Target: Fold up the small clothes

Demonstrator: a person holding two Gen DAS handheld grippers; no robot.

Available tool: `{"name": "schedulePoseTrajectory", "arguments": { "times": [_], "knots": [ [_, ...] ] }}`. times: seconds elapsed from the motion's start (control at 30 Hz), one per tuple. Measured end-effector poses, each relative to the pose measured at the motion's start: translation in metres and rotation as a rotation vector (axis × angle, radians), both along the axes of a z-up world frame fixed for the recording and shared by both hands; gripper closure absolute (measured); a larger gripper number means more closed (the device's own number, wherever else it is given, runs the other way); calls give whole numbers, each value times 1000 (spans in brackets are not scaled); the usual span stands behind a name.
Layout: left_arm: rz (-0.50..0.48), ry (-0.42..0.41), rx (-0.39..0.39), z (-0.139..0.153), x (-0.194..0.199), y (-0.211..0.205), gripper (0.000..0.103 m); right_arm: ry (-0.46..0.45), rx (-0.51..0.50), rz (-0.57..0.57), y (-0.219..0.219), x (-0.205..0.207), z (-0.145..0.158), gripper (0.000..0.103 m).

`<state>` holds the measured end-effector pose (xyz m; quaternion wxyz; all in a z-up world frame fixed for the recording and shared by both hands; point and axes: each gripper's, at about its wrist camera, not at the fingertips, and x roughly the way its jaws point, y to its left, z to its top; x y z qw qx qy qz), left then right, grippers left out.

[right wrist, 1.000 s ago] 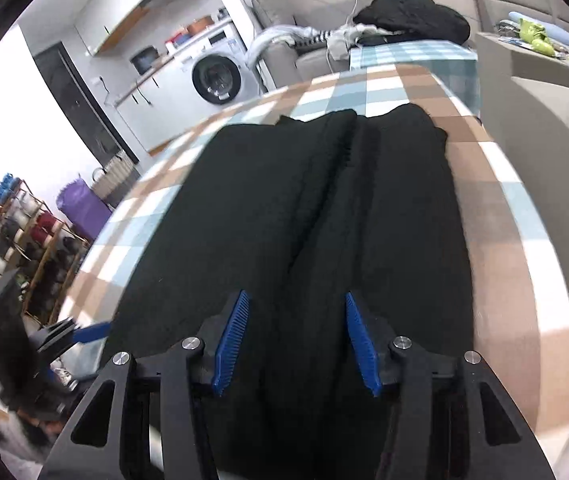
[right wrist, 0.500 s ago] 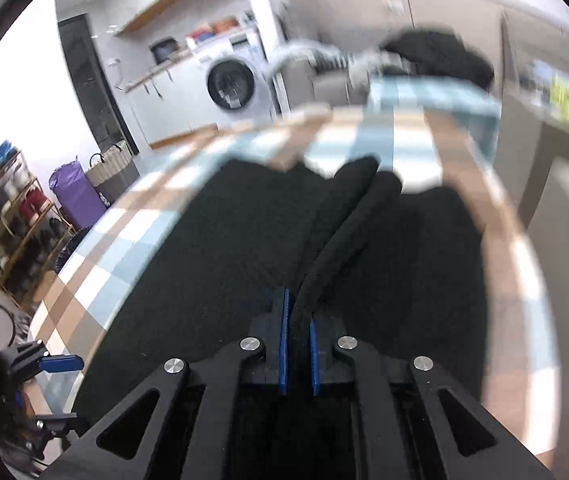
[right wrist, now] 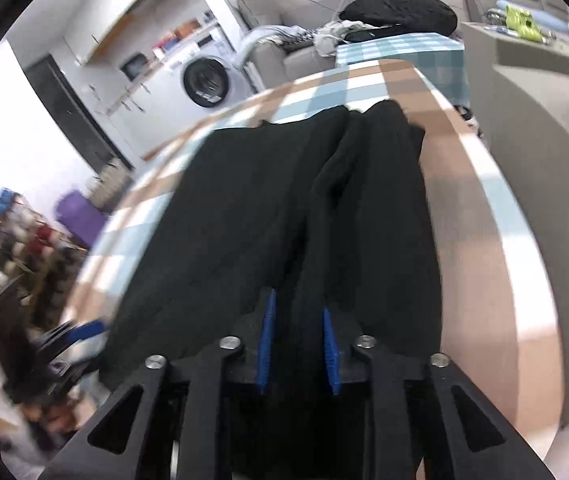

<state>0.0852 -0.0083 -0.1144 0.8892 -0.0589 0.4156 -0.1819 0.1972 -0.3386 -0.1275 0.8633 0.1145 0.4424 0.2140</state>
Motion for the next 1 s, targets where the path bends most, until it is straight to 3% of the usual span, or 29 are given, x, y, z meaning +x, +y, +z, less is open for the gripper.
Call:
{"name": "schedulePoseTrajectory", "arguments": {
  "times": [0.03, 0.13, 0.23, 0.37, 0.5, 0.67, 0.8, 0.87, 1.0],
  "knots": [
    [1, 2, -3, 0, 1, 0, 35, -9, 27, 1, -3, -15, 0, 68],
    [2, 7, -8, -1, 1, -1, 35, -40, 63, -10, -7, -45, -3, 68],
    [5, 10, -6, -1, 3, -3, 35, -63, -23, -36, -2, -51, -10, 94],
    [17, -1, -1, 1, 3, -2, 35, -129, 3, -41, -6, -62, 4, 96],
    [31, -3, 2, 3, 5, 0, 35, -50, -80, -67, -4, -56, -11, 95],
    [31, 15, -10, 3, 13, -3, 35, -98, -46, -58, -13, -64, 3, 61],
    [26, 25, -9, 1, 26, -14, 35, -126, -27, -123, -27, -60, 12, 58],
    [29, 34, 7, -1, 35, -21, 35, -126, -47, -171, -32, -51, 12, 51],
    [49, 46, -12, -5, 50, -29, 35, -68, -49, -210, -41, -26, 1, 51]
  ]
}}
